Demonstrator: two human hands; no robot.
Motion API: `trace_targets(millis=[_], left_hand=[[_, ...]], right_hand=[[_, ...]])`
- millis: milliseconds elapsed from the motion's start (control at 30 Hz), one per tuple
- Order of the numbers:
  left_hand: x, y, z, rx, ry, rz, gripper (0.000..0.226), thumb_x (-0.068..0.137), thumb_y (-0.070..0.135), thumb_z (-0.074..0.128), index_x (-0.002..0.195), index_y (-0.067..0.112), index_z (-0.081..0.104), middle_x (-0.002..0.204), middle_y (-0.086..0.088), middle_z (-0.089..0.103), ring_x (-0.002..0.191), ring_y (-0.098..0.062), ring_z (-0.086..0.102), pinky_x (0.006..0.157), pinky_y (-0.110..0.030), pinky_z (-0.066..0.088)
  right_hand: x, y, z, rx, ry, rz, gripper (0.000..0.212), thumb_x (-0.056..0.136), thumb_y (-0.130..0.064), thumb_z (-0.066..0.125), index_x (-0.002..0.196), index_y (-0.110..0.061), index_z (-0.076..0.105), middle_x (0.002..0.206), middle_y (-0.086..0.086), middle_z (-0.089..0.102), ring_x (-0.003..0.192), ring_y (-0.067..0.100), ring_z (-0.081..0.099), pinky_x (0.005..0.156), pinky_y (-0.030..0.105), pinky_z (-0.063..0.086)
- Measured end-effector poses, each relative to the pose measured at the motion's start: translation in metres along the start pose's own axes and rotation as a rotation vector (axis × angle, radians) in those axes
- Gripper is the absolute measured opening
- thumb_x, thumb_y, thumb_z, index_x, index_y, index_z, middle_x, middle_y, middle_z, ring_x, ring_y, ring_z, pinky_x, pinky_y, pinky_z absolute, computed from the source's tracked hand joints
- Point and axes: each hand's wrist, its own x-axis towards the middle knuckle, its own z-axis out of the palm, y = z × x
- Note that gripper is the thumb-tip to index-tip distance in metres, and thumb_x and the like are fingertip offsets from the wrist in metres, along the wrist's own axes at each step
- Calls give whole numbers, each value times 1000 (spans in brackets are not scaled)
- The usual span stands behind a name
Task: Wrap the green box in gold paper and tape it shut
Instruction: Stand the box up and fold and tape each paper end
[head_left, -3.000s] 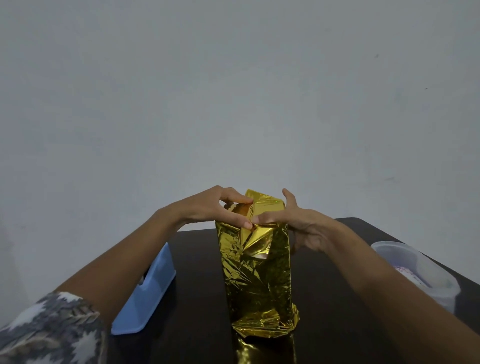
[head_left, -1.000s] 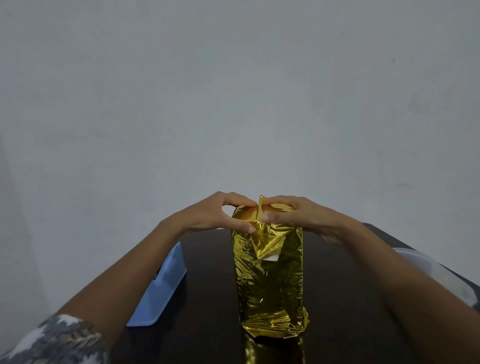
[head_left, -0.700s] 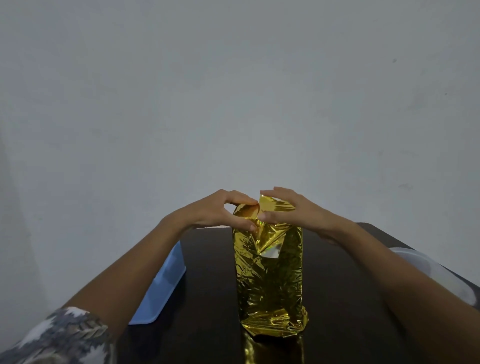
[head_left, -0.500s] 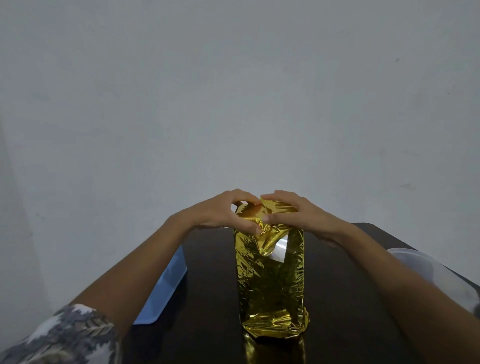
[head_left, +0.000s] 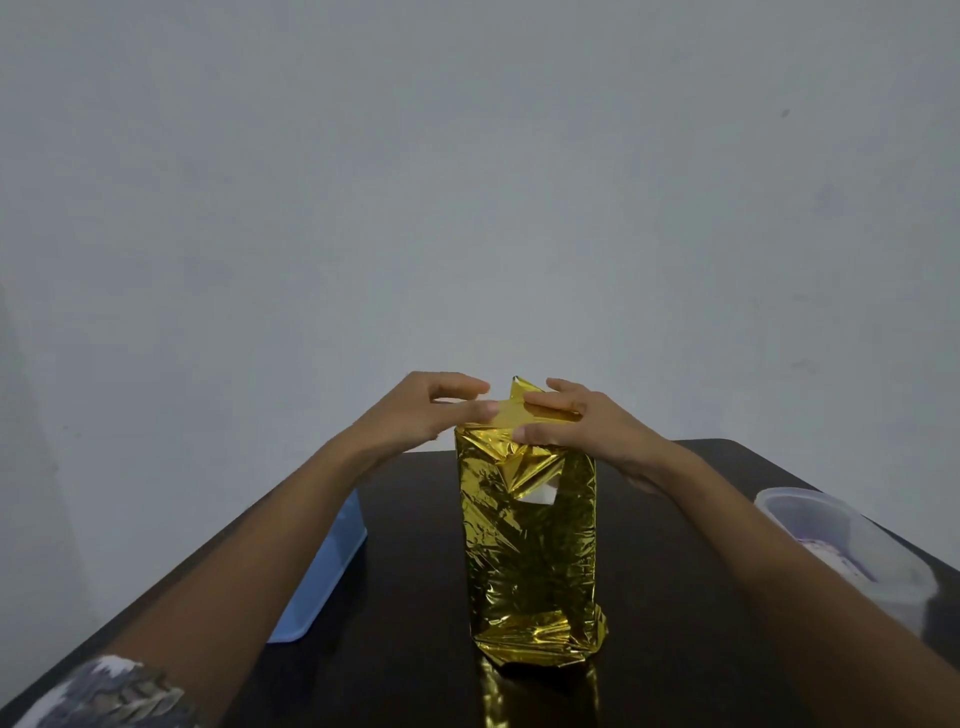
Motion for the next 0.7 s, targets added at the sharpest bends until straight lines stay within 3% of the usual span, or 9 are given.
trace_targets(millis=[100,200,267,333,433,533,700], left_hand=[[-21,-21,-12,41,266,-39,44,80,44,67,120,25,63,120,10,61,108,-7,56,87,-27,43],[-58,-85,-41,364,522,-374,53,85,51,60,127,18,57,128,-2,58,117,-24,54,96,-40,40],[-83,-140,-59,519,434,-675,68,84,59,56,126,5,55,130,-15,56,115,-35,53,95,-44,39],[-95,-180,-66,431,354,-834,76,76,66,60,105,-4,63,105,-24,64,94,-38,60,81,-43,46],[-97,-206,-67,108,436,-863,55,82,43,69,94,-10,65,87,-22,65,76,-35,60,65,-39,48],[-93,-209,-70,-98,464,-839,46,82,26,71,99,-16,63,84,-24,65,73,-36,60,74,-48,51],[-80,-159,-63,-84,435,-825,30,82,12,72,78,-15,59,71,-22,59,61,-32,52,52,-33,42]], right_hand=[[-1,0,-3,28,18,19,66,75,-34,75,135,-20,51,155,-7,16,139,19,24,104,30,32],[-2,-2,-2,33,13,26,68,75,-34,75,136,-19,50,156,-7,14,140,19,23,105,31,33],[-2,-3,1,35,14,29,70,74,-33,76,137,-17,48,157,-6,13,140,20,23,106,33,33],[-1,-3,2,38,21,33,71,75,-32,76,137,-16,47,157,-5,12,140,21,22,107,35,33],[-1,-4,1,30,27,38,70,76,-32,75,138,-16,46,157,-4,12,141,22,22,110,38,31],[-2,-3,2,11,28,36,69,77,-33,74,138,-17,46,157,-3,13,141,22,21,111,40,30],[0,-2,1,5,26,40,69,77,-33,74,138,-17,45,157,-3,12,141,23,20,111,39,29]])
